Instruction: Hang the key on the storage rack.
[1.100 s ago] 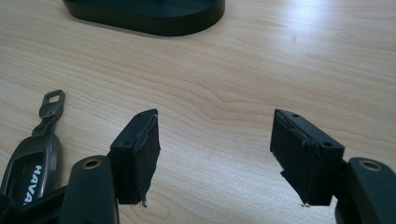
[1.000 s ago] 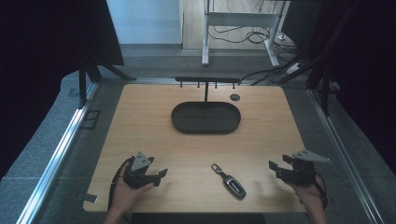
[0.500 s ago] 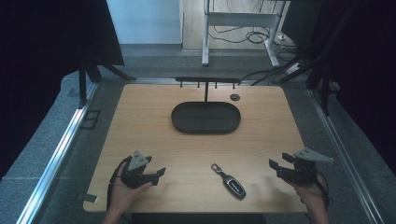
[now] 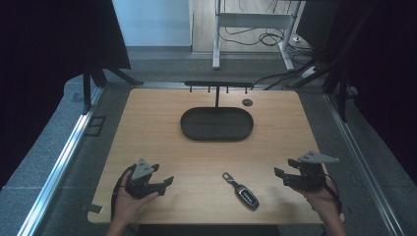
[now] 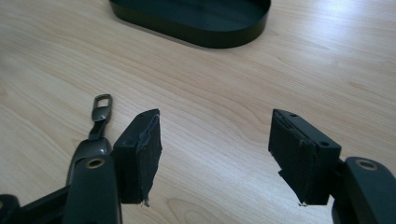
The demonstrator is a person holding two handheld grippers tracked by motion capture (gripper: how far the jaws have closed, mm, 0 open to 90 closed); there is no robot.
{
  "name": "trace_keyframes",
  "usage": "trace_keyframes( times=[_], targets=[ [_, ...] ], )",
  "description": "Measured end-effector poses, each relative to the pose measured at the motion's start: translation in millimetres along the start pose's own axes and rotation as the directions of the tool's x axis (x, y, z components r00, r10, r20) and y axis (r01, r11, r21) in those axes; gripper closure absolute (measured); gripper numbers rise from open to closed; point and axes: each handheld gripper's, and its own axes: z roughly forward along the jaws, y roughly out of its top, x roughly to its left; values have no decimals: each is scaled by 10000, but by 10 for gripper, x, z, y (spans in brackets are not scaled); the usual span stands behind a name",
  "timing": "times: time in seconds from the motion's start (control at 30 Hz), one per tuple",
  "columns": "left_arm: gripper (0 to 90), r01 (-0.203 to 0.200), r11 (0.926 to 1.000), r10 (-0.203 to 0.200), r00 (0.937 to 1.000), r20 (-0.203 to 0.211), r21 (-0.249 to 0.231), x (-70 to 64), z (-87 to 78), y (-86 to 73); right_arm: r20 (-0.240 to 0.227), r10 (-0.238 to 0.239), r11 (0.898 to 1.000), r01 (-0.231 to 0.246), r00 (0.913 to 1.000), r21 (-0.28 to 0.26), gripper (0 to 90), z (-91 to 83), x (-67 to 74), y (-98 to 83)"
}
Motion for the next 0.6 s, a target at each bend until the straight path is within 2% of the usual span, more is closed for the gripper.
trace_keyframes(
  times=[0.33,0.6],
  targets=[
    [282,-90,9997,88,9999,76,244,-47,79,-17,-446,-125,9992,142,9989,363,394,127,105,113],
    [282,-69,9998,67,10000,73,212,-38,63,-16,-871,-455,9951,528,9952,838,411,247,236,219]
  ],
)
